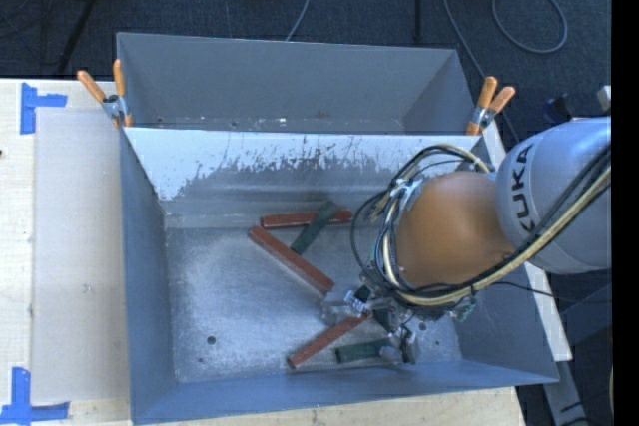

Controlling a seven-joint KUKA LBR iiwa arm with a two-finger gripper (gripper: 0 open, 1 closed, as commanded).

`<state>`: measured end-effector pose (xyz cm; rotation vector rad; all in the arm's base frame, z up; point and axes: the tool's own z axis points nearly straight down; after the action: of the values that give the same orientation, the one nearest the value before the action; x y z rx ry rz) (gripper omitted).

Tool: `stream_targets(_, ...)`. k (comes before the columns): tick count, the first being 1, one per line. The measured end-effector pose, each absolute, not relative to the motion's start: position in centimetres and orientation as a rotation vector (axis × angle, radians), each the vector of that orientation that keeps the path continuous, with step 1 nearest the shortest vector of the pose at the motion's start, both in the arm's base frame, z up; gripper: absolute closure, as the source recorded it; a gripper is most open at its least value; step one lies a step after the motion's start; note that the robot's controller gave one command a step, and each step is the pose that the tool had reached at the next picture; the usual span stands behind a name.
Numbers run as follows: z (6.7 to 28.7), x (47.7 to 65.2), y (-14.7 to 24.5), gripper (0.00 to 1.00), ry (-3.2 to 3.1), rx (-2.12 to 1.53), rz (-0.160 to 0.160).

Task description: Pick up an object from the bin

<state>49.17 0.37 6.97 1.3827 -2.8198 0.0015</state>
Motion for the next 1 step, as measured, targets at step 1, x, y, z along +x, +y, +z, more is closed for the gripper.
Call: stream_targets(1, 7.29, 49.49, 0.64, 1.00, -2.829, 1.385, 0.004)
